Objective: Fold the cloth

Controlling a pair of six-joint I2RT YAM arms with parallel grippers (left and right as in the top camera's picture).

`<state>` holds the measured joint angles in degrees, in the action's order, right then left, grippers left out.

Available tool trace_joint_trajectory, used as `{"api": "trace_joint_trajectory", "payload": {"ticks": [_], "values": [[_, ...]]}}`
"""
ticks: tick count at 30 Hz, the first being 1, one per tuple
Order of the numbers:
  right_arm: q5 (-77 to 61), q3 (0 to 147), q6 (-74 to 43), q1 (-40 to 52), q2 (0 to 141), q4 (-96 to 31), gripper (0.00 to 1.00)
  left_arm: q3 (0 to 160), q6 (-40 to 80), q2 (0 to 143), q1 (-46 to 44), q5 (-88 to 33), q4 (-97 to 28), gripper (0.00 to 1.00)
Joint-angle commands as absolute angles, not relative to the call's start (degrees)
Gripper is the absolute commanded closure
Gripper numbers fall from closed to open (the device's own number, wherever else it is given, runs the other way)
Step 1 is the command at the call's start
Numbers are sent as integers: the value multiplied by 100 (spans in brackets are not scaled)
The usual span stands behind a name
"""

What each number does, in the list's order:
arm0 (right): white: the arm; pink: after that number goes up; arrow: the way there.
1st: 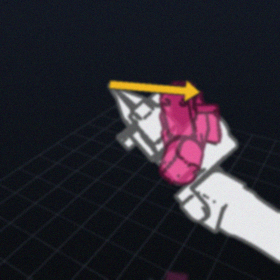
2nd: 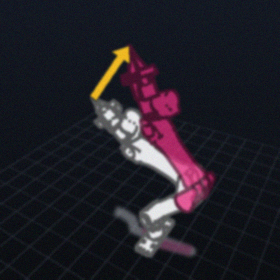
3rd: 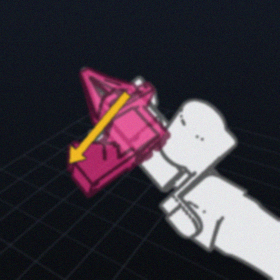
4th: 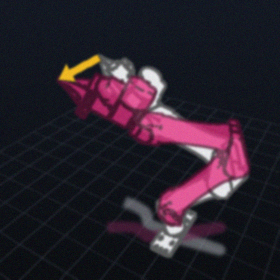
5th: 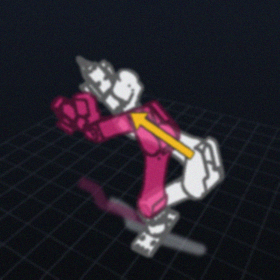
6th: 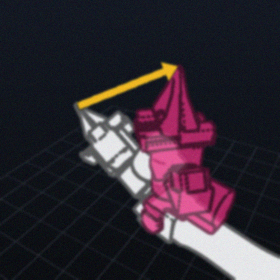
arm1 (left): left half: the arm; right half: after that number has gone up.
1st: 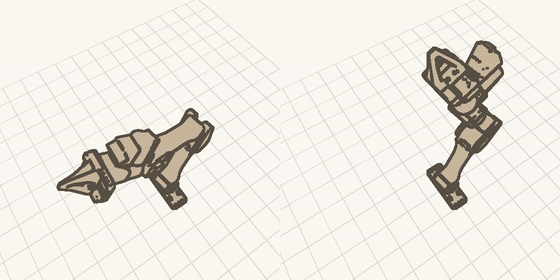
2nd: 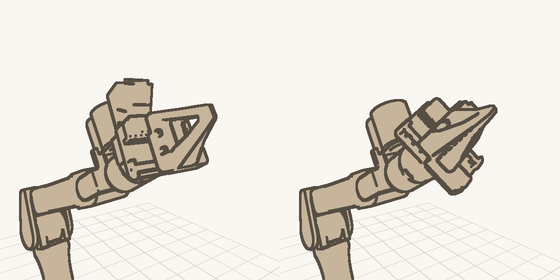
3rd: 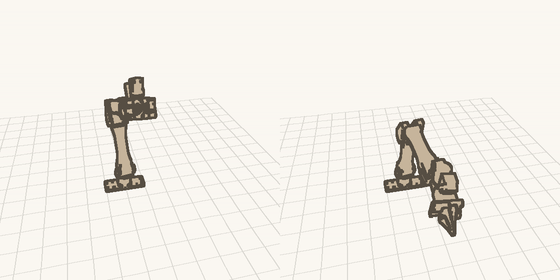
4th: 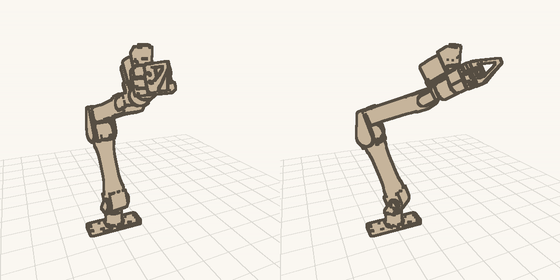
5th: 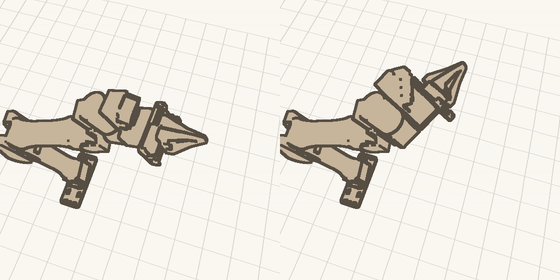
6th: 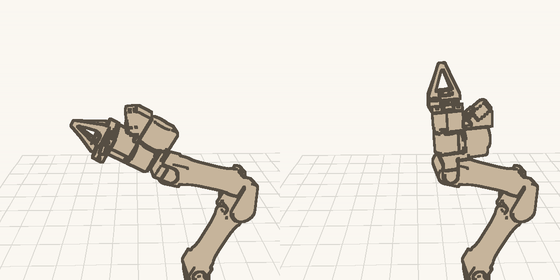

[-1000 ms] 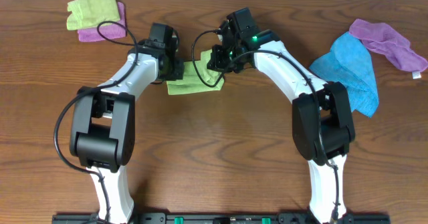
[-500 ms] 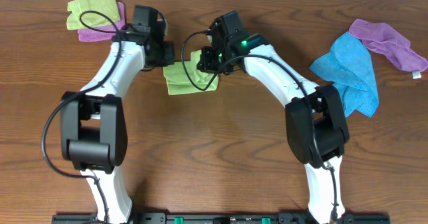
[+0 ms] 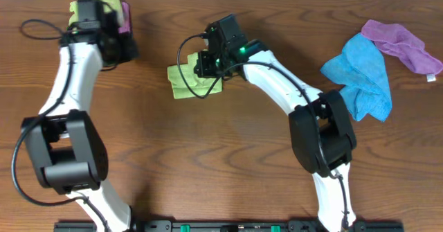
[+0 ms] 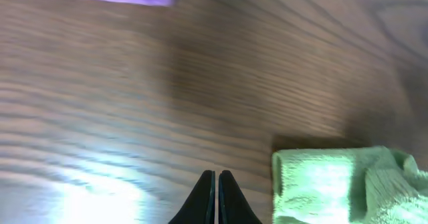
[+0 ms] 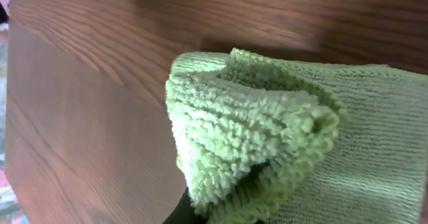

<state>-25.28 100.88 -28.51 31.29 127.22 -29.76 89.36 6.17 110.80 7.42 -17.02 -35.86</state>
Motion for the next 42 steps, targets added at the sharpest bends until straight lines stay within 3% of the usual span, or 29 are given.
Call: {"api": "trace_joint_trajectory", "payload": {"ticks": [1, 21, 22, 24, 26, 28, 42], "values": [[-2438, 10162, -3002, 3258, 12685, -2919, 99, 9063, 620, 10895, 840, -1957, -3625, 94], [-2504, 10162, -3238, 3347, 13303, -2648, 98, 9063, 624, 10895, 860, -1955, -3592, 94], [-2565, 10162, -3238, 3347, 13303, -2606, 87, 9063, 622, 10895, 860, -1955, -3588, 94], [-2810, 10165, -3236, 3345, 13303, -2515, 39, 9063, 624, 10895, 860, -1955, -3573, 94], [-3111, 10165, -3236, 3341, 13303, -2410, 24, 9063, 622, 10895, 867, -1953, -3555, 94], [-3356, 10169, -3234, 3323, 13297, -2316, 1, 9063, 622, 10895, 873, -1949, -3529, 94], [-4375, 10731, -3277, 2987, 12881, -2357, 1, 9063, 622, 10897, 1076, -1911, -3404, 94]]}}
